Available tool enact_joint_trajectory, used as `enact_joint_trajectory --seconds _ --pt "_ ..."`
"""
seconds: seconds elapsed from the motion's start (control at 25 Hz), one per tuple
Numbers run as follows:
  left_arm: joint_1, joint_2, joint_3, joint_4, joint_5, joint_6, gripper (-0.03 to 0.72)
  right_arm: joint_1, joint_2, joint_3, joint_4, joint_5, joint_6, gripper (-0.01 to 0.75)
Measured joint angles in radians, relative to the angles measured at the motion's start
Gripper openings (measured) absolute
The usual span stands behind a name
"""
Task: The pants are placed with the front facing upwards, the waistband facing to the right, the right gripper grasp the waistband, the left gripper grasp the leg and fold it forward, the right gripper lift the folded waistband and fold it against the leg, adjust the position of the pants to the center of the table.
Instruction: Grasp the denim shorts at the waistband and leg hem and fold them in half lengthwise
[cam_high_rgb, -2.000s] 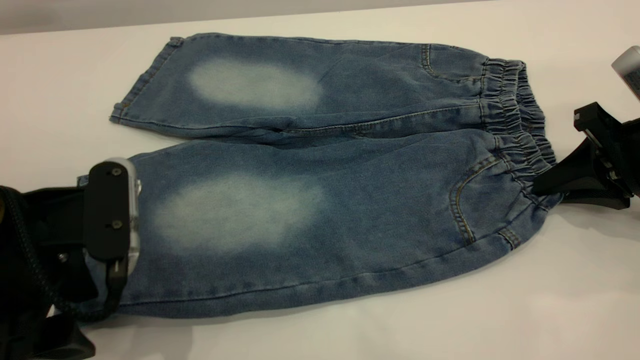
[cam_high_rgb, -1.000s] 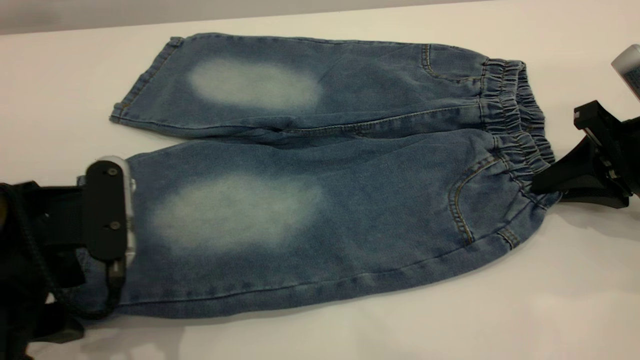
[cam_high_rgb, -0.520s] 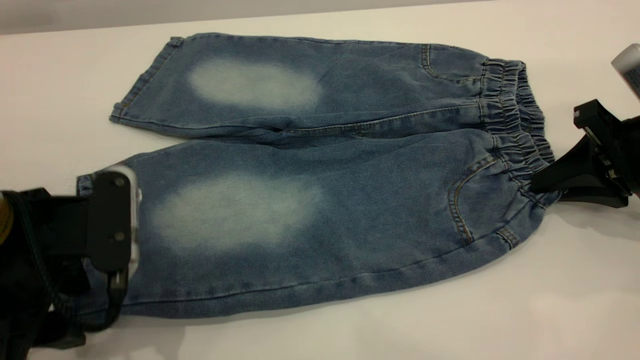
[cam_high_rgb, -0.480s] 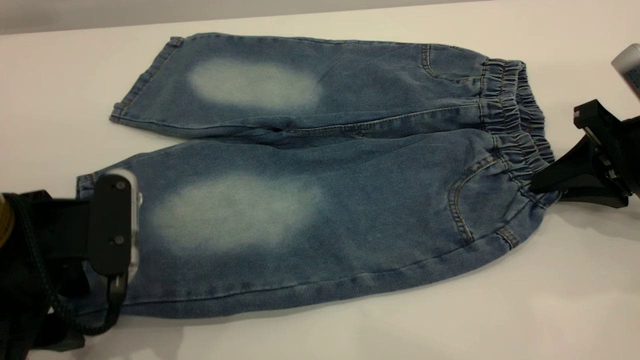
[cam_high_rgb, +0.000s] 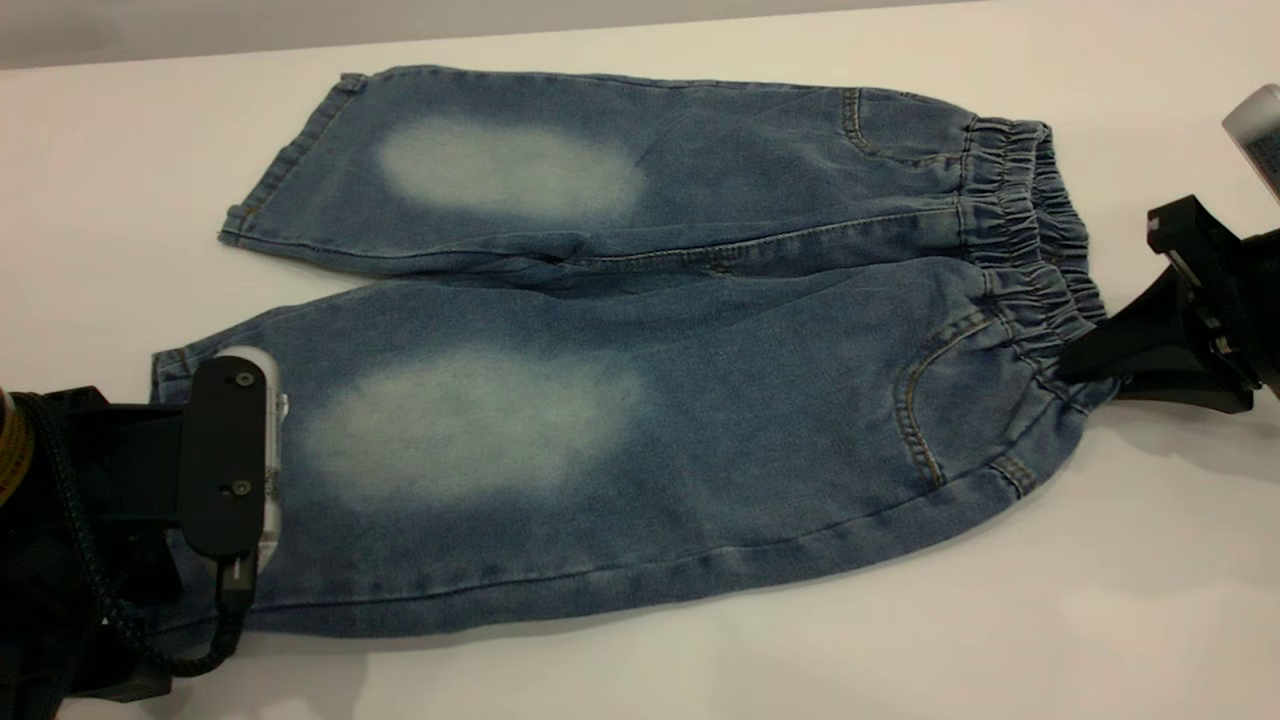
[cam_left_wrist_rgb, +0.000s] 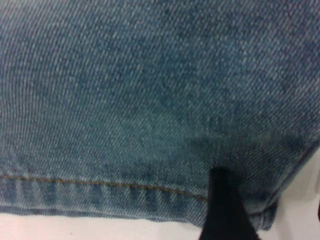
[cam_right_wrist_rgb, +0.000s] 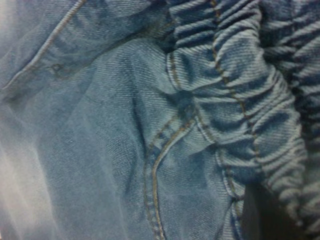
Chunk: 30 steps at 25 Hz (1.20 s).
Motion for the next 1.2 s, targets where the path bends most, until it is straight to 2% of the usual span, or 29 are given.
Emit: enact_joint_trajectory --seconds 0.48,0.84,1.2 --pt "0.0 0.026 -0.003 0.005 0.002 0.002 0.349 0.0 0.0 0.0 0.0 0.001 0.0 0.052" --pt "0.0 0.026 -0.003 0.102 0.047 -0.096 0.181 0.001 0.0 0.0 -0.001 0.031 0.0 0.057" --pt "0.0 0.026 -0.003 0.362 0.084 -0.374 0.071 0.002 0.0 0.0 -0.001 0.031 0.0 0.061"
